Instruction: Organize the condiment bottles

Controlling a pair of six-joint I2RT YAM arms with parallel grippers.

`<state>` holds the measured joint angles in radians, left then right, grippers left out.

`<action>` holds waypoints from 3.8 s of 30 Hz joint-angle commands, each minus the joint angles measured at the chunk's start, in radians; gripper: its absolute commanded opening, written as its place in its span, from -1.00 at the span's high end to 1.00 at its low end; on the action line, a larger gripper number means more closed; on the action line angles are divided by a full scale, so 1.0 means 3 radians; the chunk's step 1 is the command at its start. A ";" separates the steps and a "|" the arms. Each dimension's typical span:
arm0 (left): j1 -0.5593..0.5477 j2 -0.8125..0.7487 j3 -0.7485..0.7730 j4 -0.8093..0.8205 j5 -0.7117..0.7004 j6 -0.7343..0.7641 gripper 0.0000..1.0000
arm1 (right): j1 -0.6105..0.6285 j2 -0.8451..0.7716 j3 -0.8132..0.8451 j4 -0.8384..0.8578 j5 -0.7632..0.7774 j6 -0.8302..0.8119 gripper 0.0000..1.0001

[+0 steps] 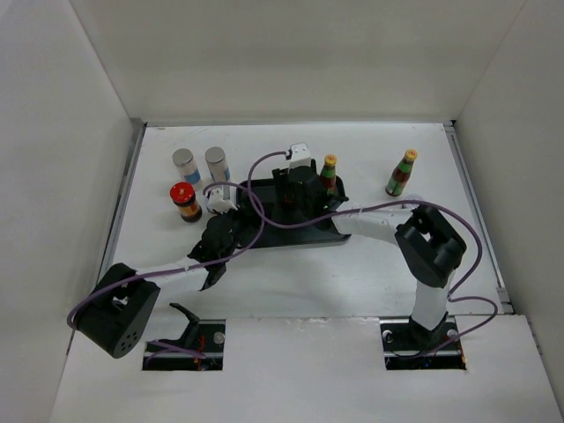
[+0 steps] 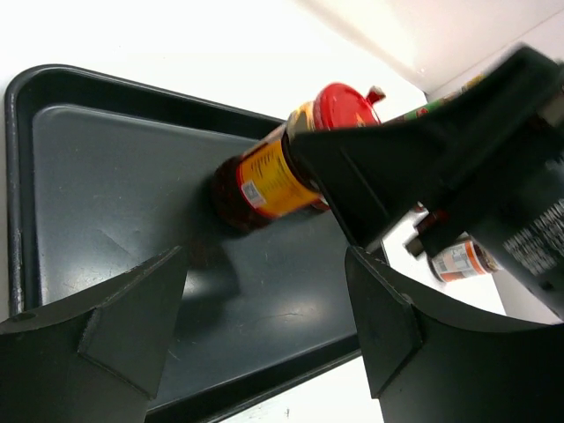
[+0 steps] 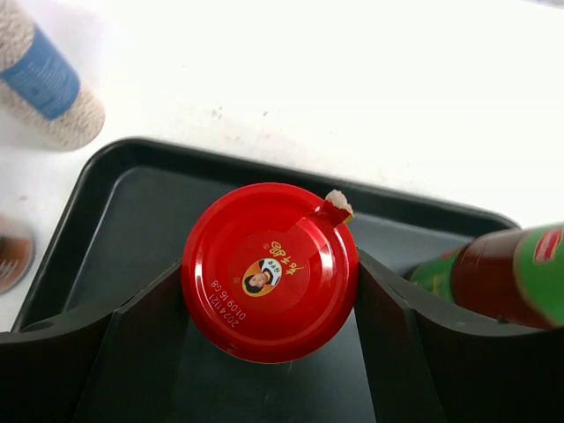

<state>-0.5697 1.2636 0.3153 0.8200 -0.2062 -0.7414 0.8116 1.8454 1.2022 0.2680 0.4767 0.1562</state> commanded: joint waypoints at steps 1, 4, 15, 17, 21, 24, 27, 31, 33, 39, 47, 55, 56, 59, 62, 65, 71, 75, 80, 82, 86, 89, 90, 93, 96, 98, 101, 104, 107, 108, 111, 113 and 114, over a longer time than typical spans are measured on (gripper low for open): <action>0.0030 -0.0040 0.0002 0.0176 0.0048 -0.0044 -0.42 | -0.0105 -0.0005 0.0277 0.0544 0.0068 -0.0107 0.00; 0.0056 -0.0075 -0.0008 0.0176 0.0053 -0.0044 -0.42 | -0.0167 0.0036 0.0298 0.0513 0.0093 -0.0086 -0.01; 0.0071 0.0011 0.0064 0.0176 0.0043 -0.0003 -0.42 | -0.0243 0.0010 0.0134 0.0538 0.0114 0.0032 -0.59; 0.0076 0.0001 0.0069 0.0156 0.0053 0.0002 -0.42 | -0.0238 -0.0015 0.0145 0.0538 0.0088 0.0011 -0.67; 0.0076 -0.0096 0.0084 0.0135 -0.0013 0.0068 -0.42 | -0.0238 -0.0133 0.0134 0.0518 0.0037 0.0006 -0.76; 0.0066 -0.0152 0.0135 0.0039 -0.0039 0.0119 -0.40 | -0.0182 -0.0296 0.0119 0.0487 -0.0034 0.0031 -0.79; 0.0046 -0.0274 0.0176 -0.0089 -0.0171 0.0175 -0.39 | -0.0085 -0.0556 0.0002 0.0482 -0.0024 0.0037 -0.80; 0.0051 -0.0576 0.0416 -0.0569 -0.0289 0.0277 -0.23 | 0.0017 -0.0991 -0.0264 0.0391 -0.0050 0.0159 -0.51; 0.0041 -0.0694 0.0559 -0.0794 -0.0477 0.0339 -0.02 | 0.0053 -0.1241 -0.0493 0.0385 -0.0101 0.0236 0.11; 0.0178 -0.0444 0.1478 -0.1964 -0.0969 0.0676 0.13 | 0.0109 -0.1697 -0.1260 0.0446 -0.0376 0.0655 0.65; 0.0582 0.0225 0.2104 -0.2375 -0.1496 0.1106 -0.49 | 0.0242 -0.1815 -0.1717 0.0804 -0.0357 0.0706 0.13; 0.1017 0.0946 0.2620 -0.2585 -0.1113 0.1229 -0.61 | 0.0258 -0.1836 -0.1814 0.0927 -0.0357 0.0712 -0.19; 0.1017 0.1023 0.2666 -0.2580 -0.1077 0.1239 -0.63 | 0.0258 -0.1821 -0.1804 0.0927 -0.0346 0.0701 -0.20; 0.1022 0.1243 0.2855 -0.2641 -0.0985 0.1270 -0.63 | 0.0288 -0.1785 -0.1793 0.0937 -0.0331 0.0686 -0.21; 0.1012 0.1361 0.2963 -0.2641 -0.0959 0.1300 -0.64 | 0.0314 -0.1749 -0.1768 0.0927 -0.0341 0.0681 -0.21; 0.1002 0.1499 0.3090 -0.2651 -0.0944 0.1311 -0.63 | 0.0370 -0.1718 -0.1752 0.0942 -0.0331 0.0620 -0.22; 0.1017 0.1699 0.3259 -0.2682 -0.0969 0.1357 -0.16 | 0.0370 -0.1697 -0.1763 0.0947 -0.0331 0.0625 -0.24; 0.0951 0.1485 0.3203 -0.2636 -0.1092 0.1367 0.16 | 0.0345 -0.1703 -0.1804 0.1004 -0.0326 0.0650 -0.25; 0.0736 0.0882 0.2927 -0.2115 -0.1215 0.1566 0.22 | 0.0345 -0.1682 -0.1793 0.1009 -0.0331 0.0645 -0.23; 0.0619 0.0733 0.2958 -0.2119 -0.1225 0.1658 0.23 | 0.0319 -0.1667 -0.1804 0.1009 -0.0336 0.0665 -0.21; 0.0368 0.0594 0.2841 -0.2140 -0.1169 0.1664 0.25 | 0.0283 -0.1774 -0.1860 0.1014 -0.0301 0.0706 -0.20; 0.0174 0.0615 0.2693 -0.2161 -0.1057 0.1501 0.25 | 0.0212 -0.1881 -0.1947 0.1091 -0.0193 0.0727 -0.21; 0.0113 0.0615 0.2616 -0.2125 -0.1036 0.1429 0.25 | 0.0176 -0.1937 -0.1977 0.1096 -0.0157 0.0742 -0.20; -0.0015 0.0696 0.2447 -0.1911 -0.1010 0.1250 0.25 | 0.0135 -0.2096 -0.2054 0.1111 -0.0116 0.0788 -0.20; -0.0077 0.0885 0.2513 -0.1930 -0.0919 0.1219 0.26 | 0.0023 -0.2209 -0.2156 0.1172 -0.0050 0.0849 -0.20; -0.0143 0.0952 0.2498 -0.1885 -0.0913 0.1203 0.26 | -0.0079 -0.2255 -0.2182 0.1137 -0.0055 0.0936 -0.20; -0.0200 0.1054 0.2467 -0.1701 -0.0903 0.1193 0.26 | -0.0121 -0.2321 -0.2207 0.1111 -0.0096 0.0988 -0.20; -0.0251 0.1182 0.2548 -0.1624 -0.0923 0.1305 0.26 | -0.0161 -0.2311 -0.2223 0.1132 -0.0101 0.0988 -0.21; -0.0271 0.1294 0.2569 -0.1563 -0.0949 0.1331 0.26 | -0.0172 -0.2281 -0.2202 0.1096 -0.0116 0.0993 -0.21; -0.0276 0.1335 0.2589 -0.1557 -0.0949 0.1331 0.26 | -0.0172 -0.2286 -0.2197 0.1096 -0.0116 0.0978 -0.21; -0.0276 0.1412 0.2656 -0.1593 -0.0979 0.1392 0.25 | -0.0182 -0.2270 -0.2213 0.1121 -0.0121 0.0993 -0.23; -0.0292 0.1423 0.2641 -0.1552 -0.1061 0.1454 0.23 | -0.0182 -0.2240 -0.2192 0.1091 -0.0147 0.0998 -0.23; -0.0292 0.1433 0.2636 -0.1537 -0.1112 0.1479 0.22 | -0.0182 -0.2240 -0.2187 0.1091 -0.0157 0.0998 -0.23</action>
<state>-0.6510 1.7008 1.0561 0.2588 -0.4931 -0.3286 0.7650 1.1694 0.5396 0.5488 0.4389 0.4423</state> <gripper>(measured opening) 0.585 0.612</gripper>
